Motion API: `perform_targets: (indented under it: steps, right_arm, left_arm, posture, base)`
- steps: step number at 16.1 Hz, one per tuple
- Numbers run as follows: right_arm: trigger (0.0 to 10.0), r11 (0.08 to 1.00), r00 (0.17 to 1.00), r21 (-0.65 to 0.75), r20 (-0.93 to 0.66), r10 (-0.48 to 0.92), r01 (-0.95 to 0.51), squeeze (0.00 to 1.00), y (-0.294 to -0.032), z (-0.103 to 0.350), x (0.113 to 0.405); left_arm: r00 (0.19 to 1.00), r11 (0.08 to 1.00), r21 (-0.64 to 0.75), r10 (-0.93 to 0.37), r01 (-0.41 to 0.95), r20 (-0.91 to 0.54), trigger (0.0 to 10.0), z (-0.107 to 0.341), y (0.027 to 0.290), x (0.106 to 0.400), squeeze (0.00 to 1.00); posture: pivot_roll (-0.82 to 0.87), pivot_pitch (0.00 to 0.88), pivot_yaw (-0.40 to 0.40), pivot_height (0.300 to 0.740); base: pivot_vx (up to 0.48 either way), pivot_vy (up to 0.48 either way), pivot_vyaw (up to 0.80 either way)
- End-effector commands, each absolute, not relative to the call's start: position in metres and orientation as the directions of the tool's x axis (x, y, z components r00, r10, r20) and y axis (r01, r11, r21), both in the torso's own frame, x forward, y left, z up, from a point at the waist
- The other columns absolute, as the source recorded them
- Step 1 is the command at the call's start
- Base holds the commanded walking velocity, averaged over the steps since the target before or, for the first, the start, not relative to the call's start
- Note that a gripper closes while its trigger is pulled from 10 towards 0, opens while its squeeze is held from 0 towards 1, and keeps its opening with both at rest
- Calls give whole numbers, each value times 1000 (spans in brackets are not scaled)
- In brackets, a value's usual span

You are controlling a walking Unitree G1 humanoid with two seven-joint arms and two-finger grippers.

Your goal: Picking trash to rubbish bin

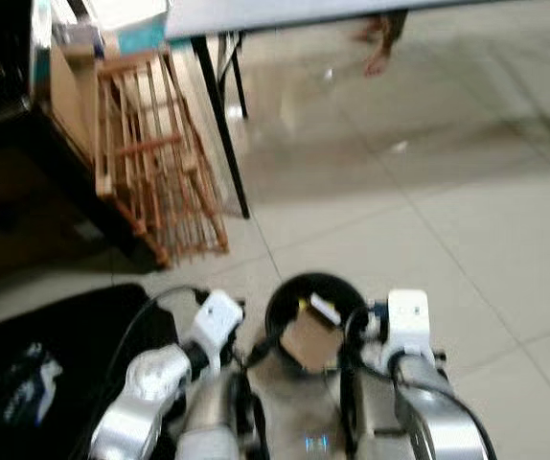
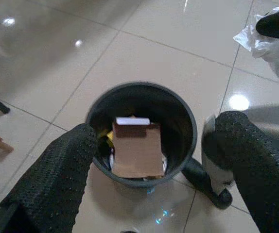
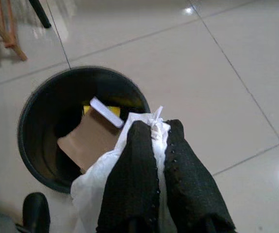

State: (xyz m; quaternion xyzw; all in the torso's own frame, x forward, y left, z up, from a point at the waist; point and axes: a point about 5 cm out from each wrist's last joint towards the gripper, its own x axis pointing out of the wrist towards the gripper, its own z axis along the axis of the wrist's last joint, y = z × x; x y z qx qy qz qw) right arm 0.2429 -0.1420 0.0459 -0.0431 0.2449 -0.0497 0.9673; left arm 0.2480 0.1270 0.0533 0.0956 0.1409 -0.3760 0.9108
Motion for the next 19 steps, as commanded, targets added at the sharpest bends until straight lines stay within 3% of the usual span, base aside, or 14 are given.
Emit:
perform_targets:
  steps: [1, 19]
  right_arm:
    - [10000, 993, 860, -98, -500, -100, 58, 0, -137, 39, 237]
    - [10000, 993, 858, -86, -501, -110, 77, 0, -132, 36, 234]
  left_arm:
    - [660, 688, 65, -660, 723, -358, 10000, 49, 130, 243, 0]
    - [617, 639, 71, -699, 766, -362, 10000, 53, 135, 235, 0]
  posture:
    - [-46, 265, 137, 577]
    - [-24, 287, 165, 573]
  base:
    - [0, 0, 0]
    - [0, 0, 0]
